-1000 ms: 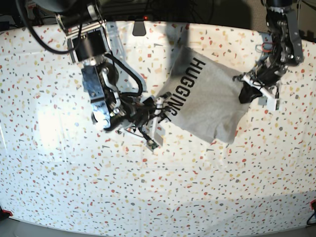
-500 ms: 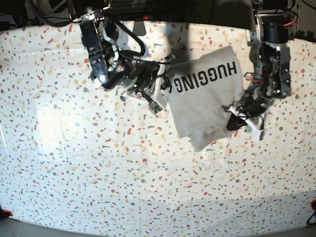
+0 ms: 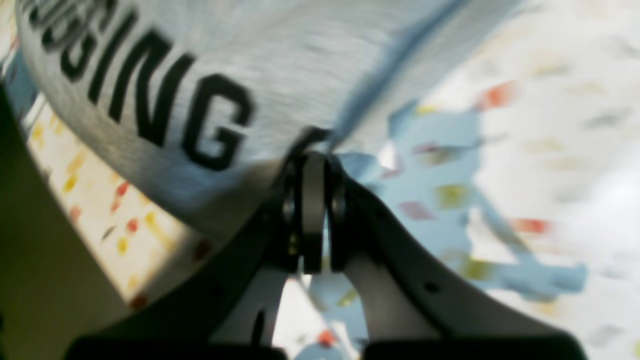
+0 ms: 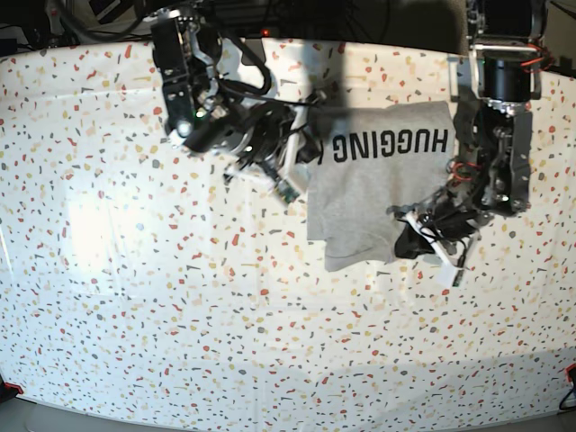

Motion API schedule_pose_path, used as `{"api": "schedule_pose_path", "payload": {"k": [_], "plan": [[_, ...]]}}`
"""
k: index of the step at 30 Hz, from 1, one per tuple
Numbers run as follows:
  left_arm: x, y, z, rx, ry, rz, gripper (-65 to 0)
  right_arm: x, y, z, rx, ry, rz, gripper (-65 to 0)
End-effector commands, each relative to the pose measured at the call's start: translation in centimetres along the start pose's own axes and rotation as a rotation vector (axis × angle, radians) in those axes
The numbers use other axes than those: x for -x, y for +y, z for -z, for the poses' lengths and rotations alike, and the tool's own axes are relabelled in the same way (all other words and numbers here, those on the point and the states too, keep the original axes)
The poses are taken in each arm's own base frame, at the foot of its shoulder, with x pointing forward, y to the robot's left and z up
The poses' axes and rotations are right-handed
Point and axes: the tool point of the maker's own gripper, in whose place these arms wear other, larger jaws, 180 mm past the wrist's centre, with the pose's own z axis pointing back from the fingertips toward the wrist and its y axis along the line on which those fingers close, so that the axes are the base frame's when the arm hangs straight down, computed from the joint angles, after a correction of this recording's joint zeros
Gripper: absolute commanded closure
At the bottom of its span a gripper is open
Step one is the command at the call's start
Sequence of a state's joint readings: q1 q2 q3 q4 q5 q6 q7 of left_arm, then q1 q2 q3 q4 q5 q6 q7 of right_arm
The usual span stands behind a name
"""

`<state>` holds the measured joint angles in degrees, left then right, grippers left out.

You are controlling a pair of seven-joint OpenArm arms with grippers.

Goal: Fold the T-shirt properly
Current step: 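Lift and flip the folded shirt over with both grippers, lettering up, then release the shirt and raise both grippers away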

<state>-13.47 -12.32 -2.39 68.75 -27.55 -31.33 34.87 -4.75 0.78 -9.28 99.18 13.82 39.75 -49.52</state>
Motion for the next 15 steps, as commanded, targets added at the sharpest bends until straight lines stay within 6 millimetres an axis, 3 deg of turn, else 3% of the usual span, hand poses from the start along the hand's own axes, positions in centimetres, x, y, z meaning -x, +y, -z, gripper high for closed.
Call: {"api": "schedule_pose_path", "payload": {"k": [1, 6, 11, 15], "plan": [[-3.4, 0.3, -0.8, 0.004, -0.079, 0.024, 0.0, -2.5, -0.7, -1.1, 0.016, -0.089, -0.006, 0.0], [-5.1, 1.7, -3.8, -0.054, -0.091, 0.037, 0.0, -3.4, -4.2, -4.8, 0.086, -0.155, 0.057, 0.0], [-3.3, 1.4, -6.6, -0.083, -0.057, 0.097, 0.0, -2.0, -8.0, -8.8, 0.182, -0.173, 0.129, 0.0], [-1.8, 2.4, -10.0, -0.171, -0.081, 0.057, 0.0, 0.4, -10.0, -12.1, 0.267, -0.163, 0.186, 0.0]]}}
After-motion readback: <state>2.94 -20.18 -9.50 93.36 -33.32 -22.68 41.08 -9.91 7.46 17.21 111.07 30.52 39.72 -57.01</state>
